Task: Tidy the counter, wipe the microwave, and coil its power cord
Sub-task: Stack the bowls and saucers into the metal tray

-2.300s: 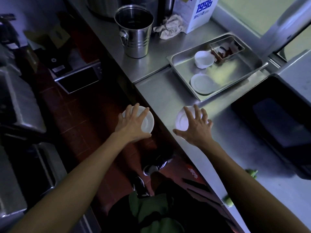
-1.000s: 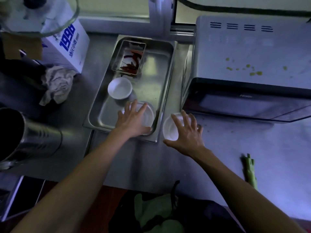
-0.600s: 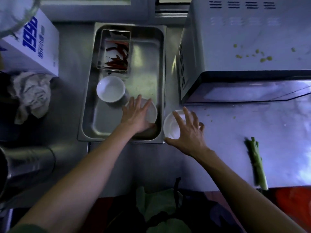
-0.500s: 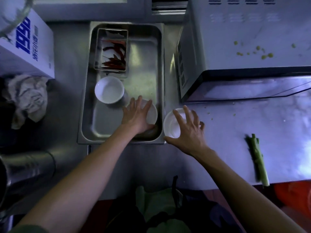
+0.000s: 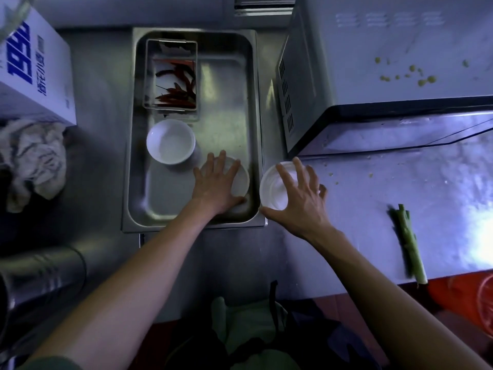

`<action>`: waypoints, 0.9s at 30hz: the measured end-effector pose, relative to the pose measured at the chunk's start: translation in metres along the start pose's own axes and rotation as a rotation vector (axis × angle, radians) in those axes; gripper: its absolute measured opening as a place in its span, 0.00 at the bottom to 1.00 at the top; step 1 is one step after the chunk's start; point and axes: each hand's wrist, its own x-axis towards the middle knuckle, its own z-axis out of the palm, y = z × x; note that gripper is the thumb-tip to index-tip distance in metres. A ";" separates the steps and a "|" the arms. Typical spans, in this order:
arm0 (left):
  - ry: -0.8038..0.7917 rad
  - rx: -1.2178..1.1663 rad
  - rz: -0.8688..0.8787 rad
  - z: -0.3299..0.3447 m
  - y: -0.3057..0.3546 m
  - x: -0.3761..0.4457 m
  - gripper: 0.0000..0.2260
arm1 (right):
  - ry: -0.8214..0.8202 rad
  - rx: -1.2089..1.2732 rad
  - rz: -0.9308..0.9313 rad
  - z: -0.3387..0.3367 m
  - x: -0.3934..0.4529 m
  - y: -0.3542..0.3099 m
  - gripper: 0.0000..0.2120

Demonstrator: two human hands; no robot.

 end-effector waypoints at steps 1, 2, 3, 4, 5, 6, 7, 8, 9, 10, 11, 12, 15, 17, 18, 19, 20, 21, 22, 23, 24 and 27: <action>0.007 0.007 0.003 0.000 -0.002 -0.002 0.46 | 0.005 -0.004 0.000 -0.001 0.001 -0.002 0.50; 0.013 0.009 0.003 0.000 -0.004 -0.004 0.45 | 0.011 -0.006 0.000 -0.003 0.003 -0.005 0.50; 0.017 0.006 0.001 0.000 -0.006 -0.006 0.44 | 0.016 -0.007 -0.002 -0.004 0.006 -0.008 0.50; 0.020 0.000 -0.001 0.000 -0.010 -0.009 0.43 | 0.020 -0.006 -0.008 -0.004 0.008 -0.011 0.50; 0.022 -0.005 -0.002 0.000 -0.013 -0.013 0.41 | 0.023 -0.005 -0.019 -0.004 0.010 -0.016 0.50; 0.025 -0.010 -0.003 -0.001 -0.017 -0.018 0.40 | 0.024 -0.004 -0.034 -0.004 0.013 -0.020 0.50; 0.029 -0.023 -0.005 -0.002 -0.022 -0.023 0.39 | 0.026 -0.005 -0.052 -0.004 0.016 -0.026 0.50; 0.034 -0.043 -0.011 -0.003 -0.028 -0.028 0.37 | 0.027 -0.008 -0.071 -0.002 0.019 -0.032 0.51; 0.042 -0.062 -0.019 -0.004 -0.033 -0.034 0.36 | 0.025 -0.013 -0.089 -0.001 0.023 -0.039 0.51; 0.052 -0.074 -0.029 -0.006 -0.038 -0.040 0.35 | 0.020 -0.020 -0.104 0.000 0.027 -0.046 0.52; 0.066 -0.082 -0.038 -0.008 -0.044 -0.046 0.34 | 0.016 -0.026 -0.119 0.002 0.032 -0.054 0.52; 0.079 -0.092 -0.045 -0.009 -0.049 -0.052 0.33 | 0.014 -0.030 -0.137 0.005 0.037 -0.062 0.52; 0.114 -0.147 -0.068 -0.013 -0.064 -0.066 0.28 | -0.003 -0.030 -0.181 0.015 0.054 -0.086 0.52; 0.121 -0.150 -0.092 -0.014 -0.074 -0.072 0.26 | -0.030 -0.039 -0.196 0.024 0.064 -0.097 0.52; 0.113 -0.138 -0.104 -0.014 -0.079 -0.074 0.26 | -0.046 -0.049 -0.200 0.030 0.068 -0.102 0.52; 0.103 -0.133 -0.114 -0.013 -0.084 -0.075 0.26 | -0.063 -0.057 -0.198 0.035 0.072 -0.105 0.52; 0.099 -0.141 -0.122 -0.012 -0.089 -0.077 0.27 | -0.082 -0.064 -0.191 0.041 0.076 -0.108 0.52; 0.101 -0.157 -0.128 -0.010 -0.093 -0.078 0.27 | -0.098 -0.073 -0.180 0.047 0.078 -0.110 0.52; 0.105 -0.174 -0.131 -0.009 -0.097 -0.080 0.28 | -0.114 -0.085 -0.170 0.052 0.080 -0.112 0.52; 0.108 -0.188 -0.131 -0.008 -0.100 -0.081 0.28 | -0.132 -0.099 -0.163 0.057 0.082 -0.113 0.52; 0.111 -0.200 -0.128 -0.007 -0.103 -0.082 0.28 | -0.152 -0.110 -0.157 0.062 0.083 -0.113 0.52; 0.136 -0.233 -0.123 -0.005 -0.108 -0.084 0.26 | -0.206 -0.119 -0.145 0.074 0.084 -0.115 0.52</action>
